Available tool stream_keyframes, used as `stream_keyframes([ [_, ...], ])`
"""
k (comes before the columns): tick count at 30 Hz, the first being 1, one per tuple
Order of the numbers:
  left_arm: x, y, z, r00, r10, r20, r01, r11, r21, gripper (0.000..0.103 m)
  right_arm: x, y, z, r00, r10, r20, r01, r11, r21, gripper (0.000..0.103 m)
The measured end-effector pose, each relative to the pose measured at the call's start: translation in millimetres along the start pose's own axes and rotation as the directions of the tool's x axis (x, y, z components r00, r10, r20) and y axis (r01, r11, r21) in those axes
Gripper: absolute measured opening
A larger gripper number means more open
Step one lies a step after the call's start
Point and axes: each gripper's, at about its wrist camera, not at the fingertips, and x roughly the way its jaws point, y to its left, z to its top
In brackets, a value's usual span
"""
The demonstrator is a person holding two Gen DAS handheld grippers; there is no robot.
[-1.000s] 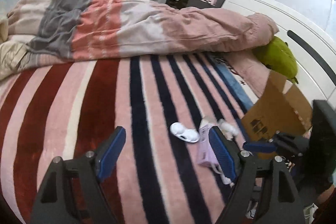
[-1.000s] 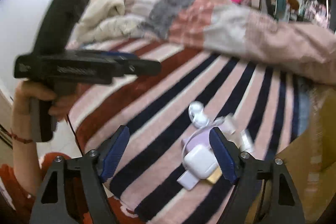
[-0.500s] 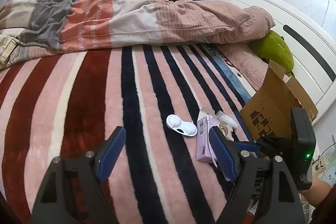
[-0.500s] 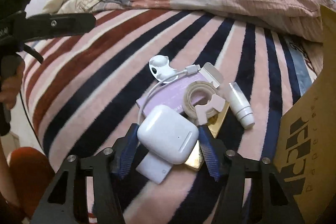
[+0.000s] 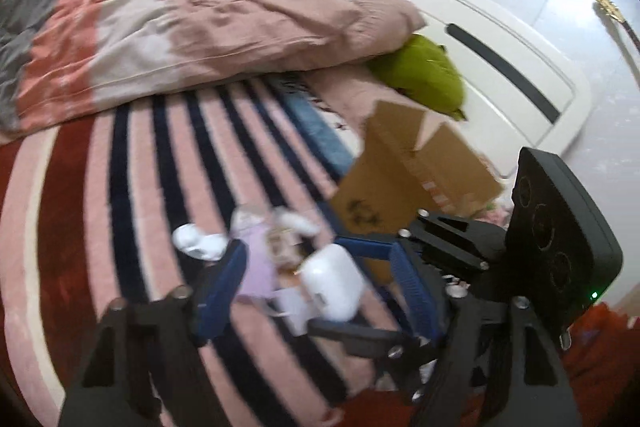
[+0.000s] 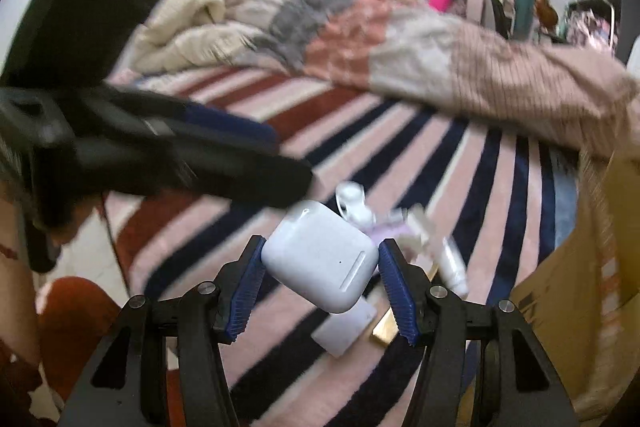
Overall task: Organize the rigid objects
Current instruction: 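Grasp the white earbud case with the right gripper, then lower the earbud case into the cardboard box and open the right gripper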
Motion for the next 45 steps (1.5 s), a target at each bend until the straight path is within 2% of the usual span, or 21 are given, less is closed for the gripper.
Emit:
stream_keyframes([
  [3, -2, -26, 20, 1.0, -0.016, -0.011, 0.016, 0.999, 0.035, 0.047, -26, -4, 12, 0.996, -0.016, 0.084, 0.018, 1.0, -0.015, 0.054],
  [5, 0, -41, 33, 1.0, -0.022, -0.018, 0.023, 0.998, 0.056, 0.031, -43, -11, 19, 0.991, -0.03, 0.131, 0.033, 0.999, -0.02, 0.054],
  [8, 13, -67, 56, 0.999, -0.028, -0.035, 0.031, 0.995, 0.093, 0.023, -69, -29, 23, 0.98, -0.056, 0.192, 0.057, 0.998, -0.004, 0.054],
  [12, 48, -101, 83, 0.996, -0.046, -0.082, 0.057, 0.989, 0.137, 0.02, -91, -65, 18, 0.971, -0.111, 0.212, 0.104, 0.994, 0.046, 0.054],
  [17, 107, -135, 101, 0.979, -0.081, -0.189, 0.114, 0.979, 0.171, 0.019, -107, -114, -1, 0.97, -0.192, 0.149, 0.173, 0.976, 0.13, 0.054],
  [21, 157, -145, 105, 0.95, -0.092, -0.299, 0.152, 0.972, 0.181, 0.018, -106, -153, -18, 0.976, -0.213, 0.048, 0.197, 0.955, 0.222, 0.053],
  [24, 176, -145, 106, 0.932, -0.103, -0.347, 0.171, 0.97, 0.172, 0.018, -99, -168, -25, 0.977, -0.213, -0.017, 0.21, 0.943, 0.257, 0.053],
  [28, 187, -146, 103, 0.92, -0.089, -0.381, 0.171, 0.967, 0.187, 0.018, -91, -176, -35, 0.973, -0.222, -0.069, 0.232, 0.937, 0.262, 0.054],
  [30, 188, -145, 102, 0.926, -0.04, -0.375, 0.123, 0.972, 0.2, 0.024, -88, -175, -37, 0.97, -0.228, -0.085, 0.242, 0.932, 0.269, 0.054],
  [32, 184, -144, 103, 0.937, -0.013, -0.35, 0.088, 0.976, 0.201, 0.049, -89, -177, -38, 0.967, -0.242, -0.08, 0.254, 0.926, 0.279, 0.058],
  [35, 158, -136, 108, 0.957, -0.061, -0.284, 0.112, 0.979, 0.17, 0.056, -92, -174, -38, 0.969, -0.235, -0.071, 0.246, 0.928, 0.282, 0.071],
  [37, 139, -130, 109, 0.971, -0.038, -0.238, 0.081, 0.982, 0.172, 0.07, -92, -168, -33, 0.964, -0.254, -0.075, 0.265, 0.928, 0.263, 0.072],
  [38, 126, -126, 109, 0.978, -0.02, -0.21, 0.059, 0.982, 0.179, 0.074, -92, -164, -31, 0.962, -0.263, -0.073, 0.272, 0.928, 0.254, 0.072],
  [40, 99, -114, 108, 0.987, 0.037, -0.153, -0.009, 0.983, 0.183, 0.074, -94, -154, -25, 0.965, -0.258, -0.049, 0.262, 0.934, 0.244, 0.072],
  [43, 56, -88, 99, 0.984, 0.17, -0.046, -0.161, 0.975, 0.153, 0.077, -98, -135, -13, 0.979, -0.206, 0.007, 0.198, 0.951, 0.237, 0.072],
  [44, 39, -76, 93, 0.974, 0.228, -0.001, -0.226, 0.965, 0.132, 0.081, -97, -125, -8, 0.983, -0.183, 0.027, 0.172, 0.959, 0.225, 0.072],
  [45, 29, -68, 87, 0.966, 0.258, 0.025, -0.259, 0.959, 0.115, 0.082, -95, -114, -3, 0.986, -0.163, 0.047, 0.15, 0.967, 0.205, 0.072],
])
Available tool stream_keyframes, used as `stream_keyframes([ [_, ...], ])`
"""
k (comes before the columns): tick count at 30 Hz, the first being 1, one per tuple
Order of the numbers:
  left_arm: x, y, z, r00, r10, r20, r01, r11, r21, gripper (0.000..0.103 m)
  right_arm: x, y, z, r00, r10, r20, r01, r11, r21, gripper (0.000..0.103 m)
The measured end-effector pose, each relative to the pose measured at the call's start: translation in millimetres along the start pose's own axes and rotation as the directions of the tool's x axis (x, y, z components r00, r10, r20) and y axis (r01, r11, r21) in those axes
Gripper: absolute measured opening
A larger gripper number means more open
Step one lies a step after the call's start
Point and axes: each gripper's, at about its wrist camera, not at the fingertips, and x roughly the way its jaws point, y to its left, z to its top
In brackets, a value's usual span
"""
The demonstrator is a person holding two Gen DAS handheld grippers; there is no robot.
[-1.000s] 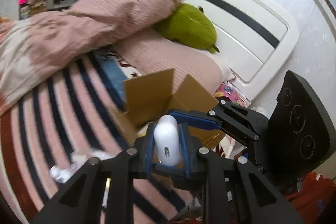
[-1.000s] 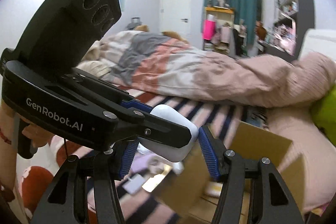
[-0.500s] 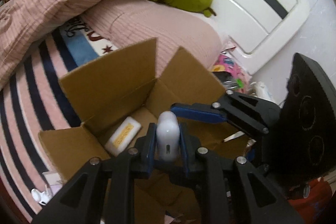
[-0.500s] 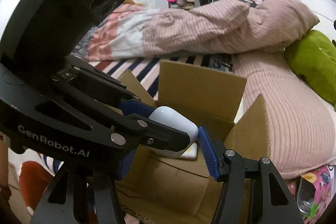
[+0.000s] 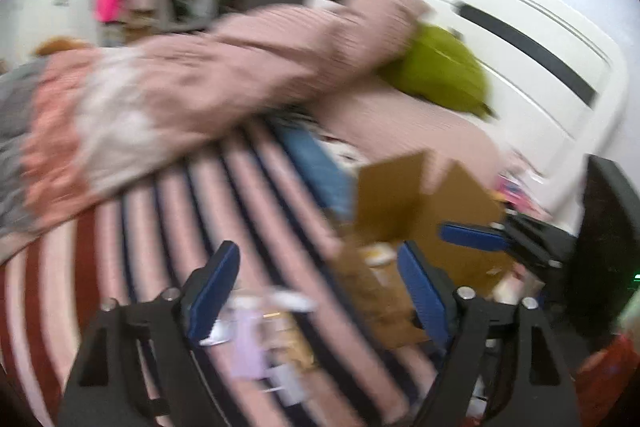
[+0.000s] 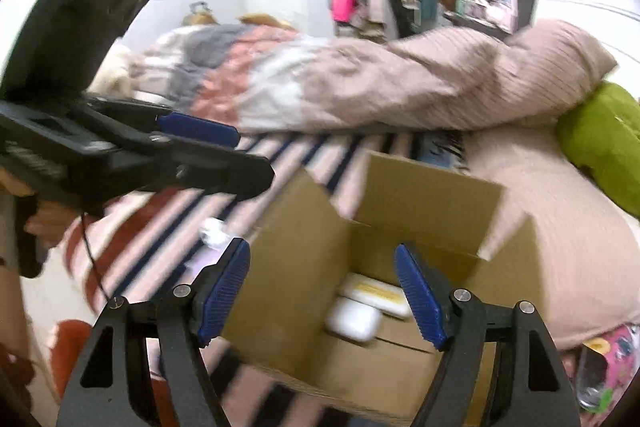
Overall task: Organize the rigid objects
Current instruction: 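Lower the earbud case into the cardboard box and open the right gripper, then grasp the white USB adapter with the right gripper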
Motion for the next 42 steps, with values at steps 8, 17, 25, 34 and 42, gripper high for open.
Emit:
stream_keyframes([
  [8, -27, 99, -87, 0.986, 0.153, 0.065, -0.139, 0.974, -0.178, 0.082, 43, 87, -4, 0.986, 0.163, -0.036, -0.166, 0.979, -0.117, 0.072],
  [17, 6, 155, -147, 0.984, 0.178, -0.001, -0.172, 0.95, -0.261, 0.082, 135, 119, -34, 0.96, 0.176, -0.219, -0.202, 0.974, -0.103, 0.072],
  [25, 13, 156, -150, 0.988, 0.154, -0.004, -0.149, 0.951, -0.272, 0.082, 174, 94, -46, 0.957, 0.133, -0.257, -0.137, 0.991, 0.001, 0.071],
  [34, 18, 155, -144, 0.989, 0.146, -0.009, -0.143, 0.951, -0.273, 0.082, 141, 100, -74, 0.962, 0.096, -0.256, -0.117, 0.991, -0.068, 0.067],
  [42, 21, 156, -148, 0.987, 0.159, -0.033, -0.162, 0.949, -0.27, 0.082, 118, 106, -82, 0.97, 0.115, -0.215, -0.131, 0.989, -0.063, 0.067],
])
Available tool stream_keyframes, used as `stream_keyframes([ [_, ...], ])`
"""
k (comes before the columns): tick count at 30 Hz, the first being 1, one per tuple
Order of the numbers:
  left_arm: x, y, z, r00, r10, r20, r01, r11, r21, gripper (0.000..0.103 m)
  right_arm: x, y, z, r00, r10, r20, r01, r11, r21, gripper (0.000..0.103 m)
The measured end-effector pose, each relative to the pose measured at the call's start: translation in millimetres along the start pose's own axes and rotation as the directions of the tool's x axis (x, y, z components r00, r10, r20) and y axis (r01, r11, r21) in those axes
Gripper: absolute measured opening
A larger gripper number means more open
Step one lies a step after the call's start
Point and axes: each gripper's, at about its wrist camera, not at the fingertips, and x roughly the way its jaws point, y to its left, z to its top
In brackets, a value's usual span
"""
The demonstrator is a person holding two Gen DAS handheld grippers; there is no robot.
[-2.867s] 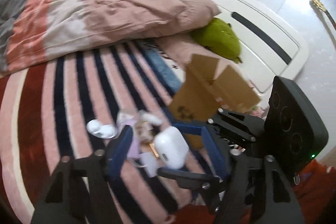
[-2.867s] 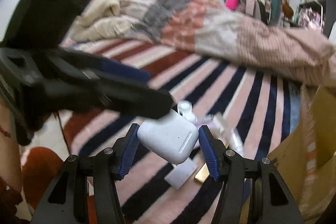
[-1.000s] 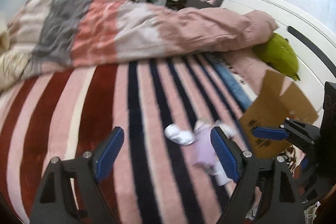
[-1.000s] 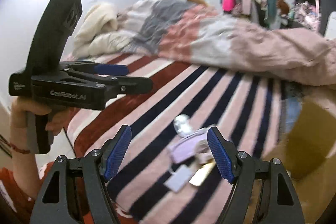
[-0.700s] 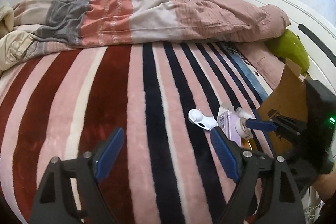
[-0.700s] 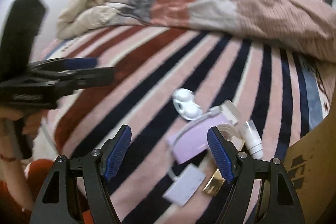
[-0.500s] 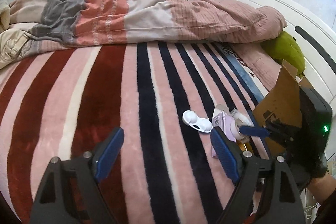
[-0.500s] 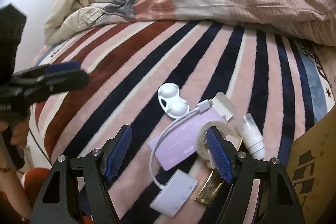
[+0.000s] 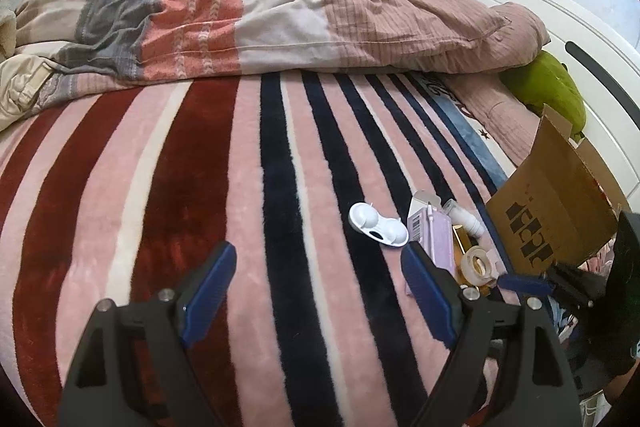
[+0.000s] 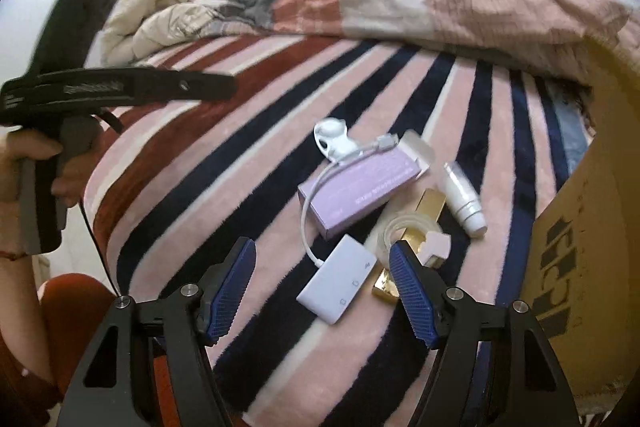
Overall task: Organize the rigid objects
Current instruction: 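Grasp the white USB adapter with the right gripper, then drop the USB adapter into the cardboard box by opening the right gripper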
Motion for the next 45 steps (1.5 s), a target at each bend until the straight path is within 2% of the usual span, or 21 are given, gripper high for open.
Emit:
stream_keyframes([
  [1, 0, 1, 0, 1.0, 0.0, 0.001, 0.0, 1.0, -0.003, 0.082, 1, 0, -2, 1.0, 0.021, -0.02, -0.02, 1.0, 0.014, 0.066],
  [4, 0, 2, 0, 1.0, 0.005, -0.001, -0.005, 1.0, -0.01, 0.082, 8, 1, -8, 0.996, 0.062, -0.059, -0.06, 0.997, 0.047, 0.056],
  [7, -2, 2, -1, 1.0, 0.004, 0.001, -0.004, 1.0, -0.008, 0.082, 21, -1, -12, 0.994, 0.012, -0.105, -0.005, 0.998, 0.062, 0.052],
  [10, -2, 2, -1, 1.0, 0.007, 0.001, -0.007, 1.0, -0.005, 0.082, 35, -13, -15, 0.988, 0.015, -0.155, 0.006, 0.991, 0.136, 0.041],
  [12, -1, 2, 0, 1.0, 0.008, 0.0, -0.008, 1.0, -0.002, 0.082, 36, -15, -13, 0.99, 0.009, -0.14, 0.013, 0.988, 0.152, 0.038],
  [14, 0, 1, 1, 1.0, -0.006, -0.003, 0.006, 1.0, 0.0, 0.082, 37, -12, -11, 0.991, -0.029, -0.13, 0.045, 0.991, 0.126, 0.029],
  [16, 0, -2, 1, 0.999, -0.046, -0.009, 0.046, 0.999, 0.004, 0.082, 36, -7, -11, 0.991, -0.041, -0.124, 0.054, 0.993, 0.102, 0.023],
  [21, -4, -20, -2, 0.98, -0.196, -0.039, 0.198, 0.979, 0.05, 0.082, 17, 11, -2, 0.998, -0.026, -0.05, 0.027, 0.999, 0.021, 0.023],
  [25, -17, -23, -5, 0.958, -0.284, -0.034, 0.284, 0.959, 0.0, 0.082, -7, 20, 7, 0.999, -0.014, 0.029, 0.015, 1.0, -0.027, 0.023],
  [27, -27, -25, -6, 0.942, -0.336, -0.02, 0.335, 0.941, -0.04, 0.082, -21, 24, 14, 0.997, -0.007, 0.075, 0.011, 0.999, -0.048, 0.023],
  [29, -39, -33, -2, 0.933, -0.36, -0.004, 0.36, 0.932, -0.043, 0.08, -37, 27, 22, 0.992, 0.0, 0.124, 0.009, 0.997, -0.07, 0.023],
  [30, -44, -37, 1, 0.929, -0.37, 0.002, 0.37, 0.928, -0.041, 0.078, -45, 27, 25, 0.989, 0.004, 0.148, 0.008, 0.997, -0.08, 0.023],
  [31, -50, -41, 5, 0.923, -0.384, 0.009, 0.384, 0.922, -0.04, 0.068, -54, 28, 28, 0.984, 0.005, 0.176, 0.011, 0.996, -0.09, 0.023],
  [32, -55, -47, 10, 0.917, -0.399, 0.017, 0.4, 0.916, -0.04, 0.053, -60, 28, 32, 0.98, 0.004, 0.197, 0.015, 0.995, -0.096, 0.023],
  [33, -60, -54, 16, 0.912, -0.41, 0.025, 0.411, 0.911, -0.037, 0.045, -69, 26, 35, 0.974, 0.003, 0.225, 0.02, 0.995, -0.101, 0.023],
  [34, -65, -63, 22, 0.91, -0.414, 0.028, 0.414, 0.91, -0.021, 0.032, -75, 25, 38, 0.97, 0.001, 0.243, 0.024, 0.995, -0.101, 0.023],
  [35, -69, -71, 26, 0.91, -0.415, 0.029, 0.415, 0.91, -0.004, 0.024, -82, 22, 38, 0.966, -0.001, 0.26, 0.028, 0.995, -0.1, 0.023],
  [37, -74, -92, 37, 0.913, -0.407, 0.025, 0.406, 0.913, 0.037, 0.014, -98, 12, 39, 0.954, -0.011, 0.299, 0.039, 0.995, -0.088, 0.023],
  [41, -72, -144, 60, 0.912, -0.41, 0.011, 0.406, 0.908, 0.104, 0.01, -128, -20, 36, 0.935, -0.054, 0.349, 0.068, 0.997, -0.03, 0.023],
  [45, -52, -202, 79, 0.913, -0.404, -0.051, 0.407, 0.896, 0.177, 0.01, -150, -60, 27, 0.927, -0.11, 0.358, 0.1, 0.994, 0.045, 0.023],
])
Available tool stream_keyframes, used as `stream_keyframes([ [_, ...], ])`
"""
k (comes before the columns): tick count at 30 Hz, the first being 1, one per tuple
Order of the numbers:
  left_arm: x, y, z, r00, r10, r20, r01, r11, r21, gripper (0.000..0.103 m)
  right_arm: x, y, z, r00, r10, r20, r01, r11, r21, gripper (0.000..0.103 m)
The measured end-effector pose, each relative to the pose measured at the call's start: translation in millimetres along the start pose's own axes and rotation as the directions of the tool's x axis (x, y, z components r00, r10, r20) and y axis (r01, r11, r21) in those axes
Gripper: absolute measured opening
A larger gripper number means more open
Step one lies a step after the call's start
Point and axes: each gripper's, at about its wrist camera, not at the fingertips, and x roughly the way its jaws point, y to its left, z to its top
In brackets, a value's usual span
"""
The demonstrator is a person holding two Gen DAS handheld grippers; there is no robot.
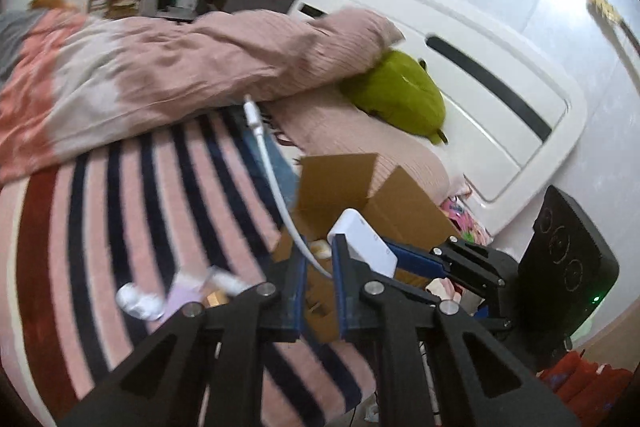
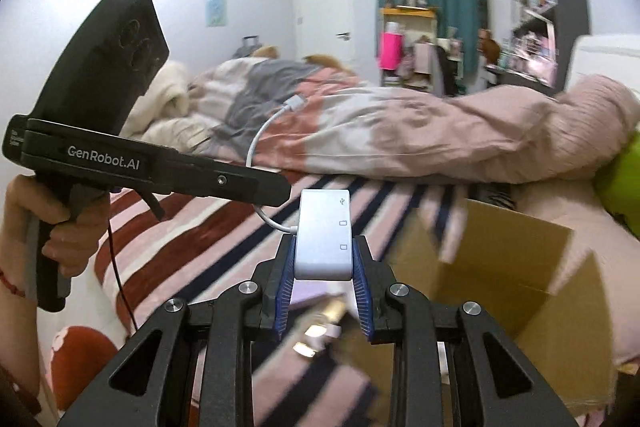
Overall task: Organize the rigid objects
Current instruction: 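Drop the USB adapter into the cardboard box by opening the right gripper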
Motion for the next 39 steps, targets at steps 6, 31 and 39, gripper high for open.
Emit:
stream_keyframes([
  [6, 73, -38, 23, 0.99, -0.015, -0.137, 0.024, 0.998, 0.062, 0.01, -19, -68, -9, 0.993, -0.071, -0.09, 0.081, 0.99, 0.112, 0.023],
  [31, -1, 5, 6, 0.977, 0.201, -0.067, -0.194, 0.976, 0.098, 0.071, -18, -37, -1, 0.983, -0.024, -0.181, 0.047, 0.991, 0.125, 0.059],
  [39, -42, 87, -50, 0.939, 0.343, -0.011, -0.343, 0.939, 0.007, 0.073, 30, 45, 11, 0.976, 0.124, -0.179, -0.12, 0.992, 0.032, 0.059],
])
